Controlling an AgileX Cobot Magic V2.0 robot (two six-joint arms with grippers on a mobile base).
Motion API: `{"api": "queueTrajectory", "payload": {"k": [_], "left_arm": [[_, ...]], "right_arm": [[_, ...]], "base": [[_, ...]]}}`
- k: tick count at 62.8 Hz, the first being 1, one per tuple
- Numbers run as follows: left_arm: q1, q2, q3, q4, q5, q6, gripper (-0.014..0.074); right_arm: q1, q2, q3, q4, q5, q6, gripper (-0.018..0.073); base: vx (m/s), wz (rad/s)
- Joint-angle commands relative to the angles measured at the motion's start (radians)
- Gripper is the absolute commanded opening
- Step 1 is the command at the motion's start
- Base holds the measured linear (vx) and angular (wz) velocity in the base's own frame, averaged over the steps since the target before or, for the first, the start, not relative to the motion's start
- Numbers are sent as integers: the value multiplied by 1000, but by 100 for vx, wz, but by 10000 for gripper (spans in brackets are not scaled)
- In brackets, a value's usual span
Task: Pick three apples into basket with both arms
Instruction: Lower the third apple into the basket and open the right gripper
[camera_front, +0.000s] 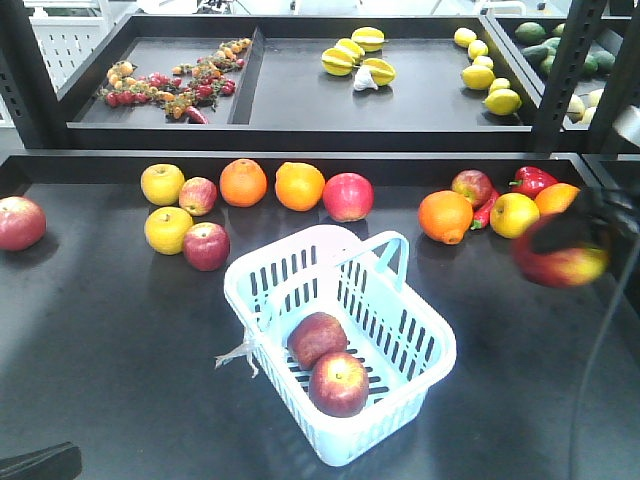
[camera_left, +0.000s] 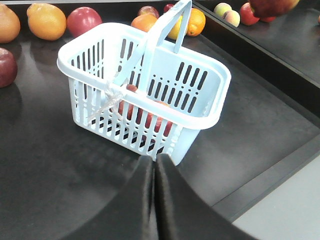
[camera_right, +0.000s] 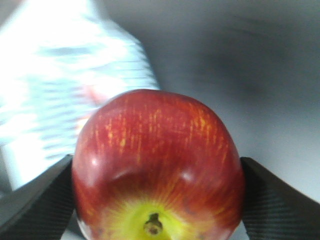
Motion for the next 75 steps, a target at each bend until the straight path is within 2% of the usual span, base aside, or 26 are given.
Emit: {"api": "queueTrajectory", "payload": {"k": [1,12,21,32,42,50,65,70,75], "left_arm": [[-4,4,-28,-20,-73,-7,-6],[-4,4,-28,-28,-73,-7,-6],[-4,4,-28,-28,-73,-7,-6],[-4,4,-28,-28,-73,-7,-6],[-4,4,-28,-28,-73,-7,-6],[-4,4,-28,-28,-73,-7,-6],[-4,4,-28,-28,-73,-7,-6],[-4,4,-28,-28,-73,-7,-6],[-4,4,-28,-28,-73,-7,-6]], "right_arm": [[110,-52,-22,71,-20,-16,-4],[331,-15,-22,70,-123,24,-4],[458,45,-22,33,-199,49,-4],[528,115,-22,-27,-244,89,0],[538,167,-22,-30,-264,86,34],[538,199,-22,-28,-237,60,154],[538,210,-22,-19,-258,38,552],[538,210,-22,-20,-269,36,644],[538,210,-22,-20,-283,36,694]], "base": [[0,0],[0,0],[0,0],[0,0],[0,0],[0,0],[0,0],[0,0],[0,0]]}}
